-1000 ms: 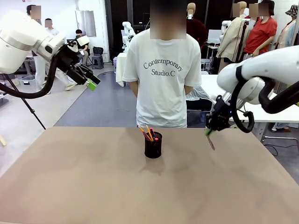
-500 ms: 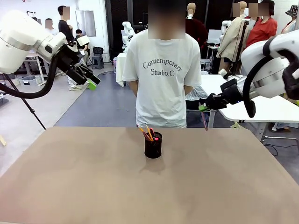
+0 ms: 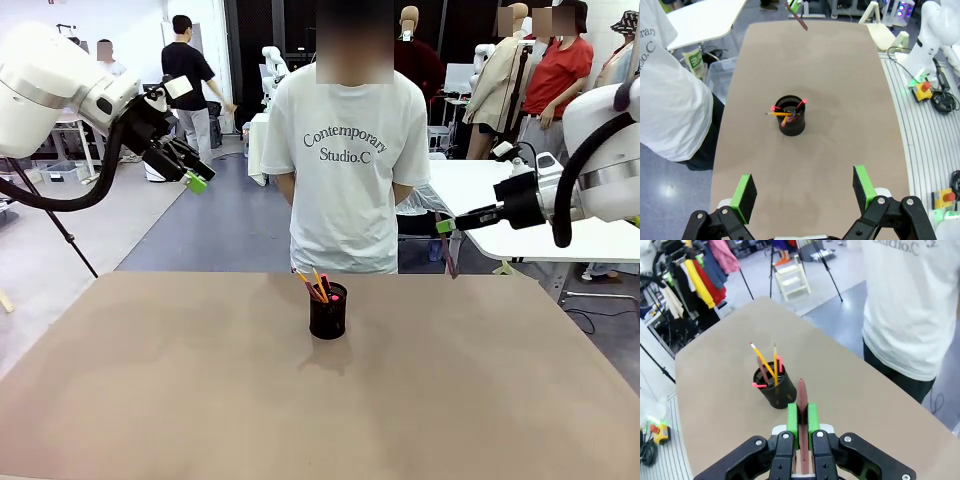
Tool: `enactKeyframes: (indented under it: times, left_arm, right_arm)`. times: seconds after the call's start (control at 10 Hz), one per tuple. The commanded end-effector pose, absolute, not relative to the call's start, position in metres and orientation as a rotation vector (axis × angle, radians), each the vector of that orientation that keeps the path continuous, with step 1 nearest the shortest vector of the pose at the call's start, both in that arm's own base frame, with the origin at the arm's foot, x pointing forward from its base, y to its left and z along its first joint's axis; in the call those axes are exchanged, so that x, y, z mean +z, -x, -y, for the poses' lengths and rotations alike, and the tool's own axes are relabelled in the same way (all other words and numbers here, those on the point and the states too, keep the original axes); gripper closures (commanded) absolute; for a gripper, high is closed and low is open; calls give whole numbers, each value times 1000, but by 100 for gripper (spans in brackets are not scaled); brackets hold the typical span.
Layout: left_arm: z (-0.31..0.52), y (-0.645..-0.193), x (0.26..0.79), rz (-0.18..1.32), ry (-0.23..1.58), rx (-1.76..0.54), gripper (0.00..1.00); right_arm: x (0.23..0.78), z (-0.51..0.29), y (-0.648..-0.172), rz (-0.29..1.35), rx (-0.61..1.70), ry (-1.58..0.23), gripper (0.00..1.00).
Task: Place the pens into the pen holder.
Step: Pick up a writing instrument from the table and place it into the Pen holder.
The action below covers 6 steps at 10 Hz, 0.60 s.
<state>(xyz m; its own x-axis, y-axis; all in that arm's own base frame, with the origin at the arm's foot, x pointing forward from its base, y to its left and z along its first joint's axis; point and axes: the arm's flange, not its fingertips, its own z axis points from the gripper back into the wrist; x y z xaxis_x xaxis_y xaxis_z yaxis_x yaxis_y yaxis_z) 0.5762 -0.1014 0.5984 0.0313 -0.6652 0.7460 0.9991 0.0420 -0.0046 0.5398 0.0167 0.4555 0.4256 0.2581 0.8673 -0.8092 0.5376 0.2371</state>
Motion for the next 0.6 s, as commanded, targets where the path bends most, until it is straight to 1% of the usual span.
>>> enactKeyframes:
  times: [0.0, 0.5]
  left_arm:
    - [101, -575, 599, 660, 649, -1426, 0]
    - [101, -575, 599, 660, 649, -1426, 0]
  right_arm:
    - [458, -18, -547, 868, 705, -720, 100]
    - [453, -15, -541, 882, 733, -726, 100]
